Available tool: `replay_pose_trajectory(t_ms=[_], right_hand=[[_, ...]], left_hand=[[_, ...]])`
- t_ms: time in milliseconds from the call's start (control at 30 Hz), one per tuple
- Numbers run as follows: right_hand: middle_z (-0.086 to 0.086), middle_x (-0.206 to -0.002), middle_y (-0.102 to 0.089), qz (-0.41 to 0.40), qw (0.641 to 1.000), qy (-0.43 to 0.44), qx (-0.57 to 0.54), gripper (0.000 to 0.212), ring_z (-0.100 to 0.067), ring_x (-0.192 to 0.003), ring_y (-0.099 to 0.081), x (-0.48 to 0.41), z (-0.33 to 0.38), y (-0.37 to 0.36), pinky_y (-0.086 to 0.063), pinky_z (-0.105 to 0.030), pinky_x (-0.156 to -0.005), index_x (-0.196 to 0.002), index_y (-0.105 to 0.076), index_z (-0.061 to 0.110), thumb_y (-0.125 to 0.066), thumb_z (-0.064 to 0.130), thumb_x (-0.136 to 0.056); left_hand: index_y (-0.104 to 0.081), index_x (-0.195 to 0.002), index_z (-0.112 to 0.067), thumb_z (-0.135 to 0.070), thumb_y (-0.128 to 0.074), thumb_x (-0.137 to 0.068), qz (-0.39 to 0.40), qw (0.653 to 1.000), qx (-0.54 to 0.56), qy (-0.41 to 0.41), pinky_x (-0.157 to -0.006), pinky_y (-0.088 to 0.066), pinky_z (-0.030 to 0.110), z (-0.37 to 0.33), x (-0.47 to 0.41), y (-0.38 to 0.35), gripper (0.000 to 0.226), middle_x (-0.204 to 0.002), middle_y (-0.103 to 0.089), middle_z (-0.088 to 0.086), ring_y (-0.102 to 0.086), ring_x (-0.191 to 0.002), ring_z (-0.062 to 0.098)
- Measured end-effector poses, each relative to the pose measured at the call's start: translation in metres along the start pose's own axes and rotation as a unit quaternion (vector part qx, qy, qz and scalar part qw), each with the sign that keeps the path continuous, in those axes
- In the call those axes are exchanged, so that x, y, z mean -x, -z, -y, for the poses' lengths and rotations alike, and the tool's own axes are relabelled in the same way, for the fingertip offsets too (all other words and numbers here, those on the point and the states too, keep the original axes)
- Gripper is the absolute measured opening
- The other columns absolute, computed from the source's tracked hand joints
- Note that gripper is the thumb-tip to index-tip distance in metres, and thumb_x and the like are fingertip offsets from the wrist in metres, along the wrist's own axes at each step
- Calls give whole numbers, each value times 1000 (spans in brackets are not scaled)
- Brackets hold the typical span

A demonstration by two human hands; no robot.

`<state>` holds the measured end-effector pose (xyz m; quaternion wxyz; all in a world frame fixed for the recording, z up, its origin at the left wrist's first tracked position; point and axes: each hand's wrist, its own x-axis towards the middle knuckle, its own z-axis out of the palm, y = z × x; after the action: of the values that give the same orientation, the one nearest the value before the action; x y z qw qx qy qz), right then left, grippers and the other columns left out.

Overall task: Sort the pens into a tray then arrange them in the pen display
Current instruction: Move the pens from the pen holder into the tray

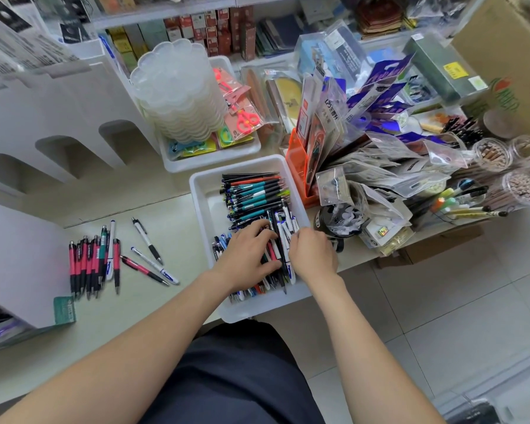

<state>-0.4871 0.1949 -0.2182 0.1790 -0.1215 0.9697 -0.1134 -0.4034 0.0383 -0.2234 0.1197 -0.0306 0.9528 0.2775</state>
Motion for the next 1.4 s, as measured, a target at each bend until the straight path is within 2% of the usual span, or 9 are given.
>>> replay_pose_trajectory(t_ms=[167, 300, 500, 667, 833, 967, 1033, 1133, 1400], right_hand=[[-13, -97, -74, -47, 999, 7, 5, 29, -37, -91, -70, -12, 6, 3, -43, -37, -66, -110, -68, 12, -49, 34, -112], [-13, -100, -74, -32, 999, 1, 13, 25, -36, -92, -72, -24, 10, 10, -45, -34, -66, -112, -72, 11, -59, 32, -108], [-7, -86, -53, 9, 999, 1, 32, 15, -31, -76, -53, -18, 3, 25, -41, -34, -65, -90, -56, 11, -63, 22, -99], [-7, -79, -55, 16, 1000, 6, -10, 28, -32, -73, -54, 2, -6, 11, -37, -35, -60, -80, -51, 14, -64, 35, -93], [-11, -83, -65, -22, 1000, -10, -19, 30, -34, -79, -65, 7, -10, 3, -37, -34, -62, -83, -62, 9, -58, 30, -104], [-12, -95, -72, -67, 998, -3, -4, 23, -35, -89, -70, 10, 2, 7, -39, -33, -65, -106, -70, 9, -58, 29, -105], [-11, -107, -71, -74, 996, 50, -29, 25, -34, -95, -69, 11, 7, 6, -41, -34, -67, -123, -66, 11, -59, 27, -105], [-11, -105, -68, -46, 996, 77, -27, 22, -32, -95, -68, 8, 7, -3, -40, -33, -68, -122, -66, 11, -58, 23, -106], [-6, -110, -72, -56, 975, 154, -148, 26, -23, -101, -66, 24, 35, -18, -56, -39, -83, -122, -72, 12, -54, 14, -103]], left_hand=[[-45, -148, -16, -68, -75, -83, -20, 999, -23, 28, -118, -33, 46, -9, -3, -8, 89, -152, -44, 3, -41, -143, 26], [-41, -147, -11, -60, -84, -79, -48, 996, -38, 64, -114, -36, 43, -19, -8, -13, 94, -147, -45, 6, -45, -137, 29], [-8, -169, -12, -57, -84, -83, 9, 998, -23, 54, -131, -15, 49, -15, -23, -4, 124, -178, -7, 8, -8, -164, 28], [-27, -165, -17, -64, -87, -74, 12, 998, -28, 51, -124, -28, 50, -7, -30, 1, 119, -169, -27, 4, -26, -154, 30], [-17, -168, -21, -66, -89, -70, 31, 998, -35, 52, -125, -26, 53, -5, -31, 2, 130, -173, -19, 3, -20, -156, 29], [-34, -160, -21, -71, -85, -68, 27, 997, -69, 25, -117, -31, 46, -5, -33, 5, 116, -156, -40, -1, -33, -145, 26], [-34, -160, -20, -71, -85, -69, 27, 998, -63, 8, -116, -31, 46, -2, -32, 6, 115, -157, -40, -1, -33, -145, 26], [-33, -163, -19, -62, -87, -75, 7, 1000, -31, 2, -120, -30, 47, 2, -22, 7, 112, -163, -35, 2, -30, -150, 26], [-67, -125, -16, -9, -65, -95, -169, 985, 22, 23, -97, -50, 46, 33, 19, 17, 30, -122, -61, 2, -57, -113, 27]])
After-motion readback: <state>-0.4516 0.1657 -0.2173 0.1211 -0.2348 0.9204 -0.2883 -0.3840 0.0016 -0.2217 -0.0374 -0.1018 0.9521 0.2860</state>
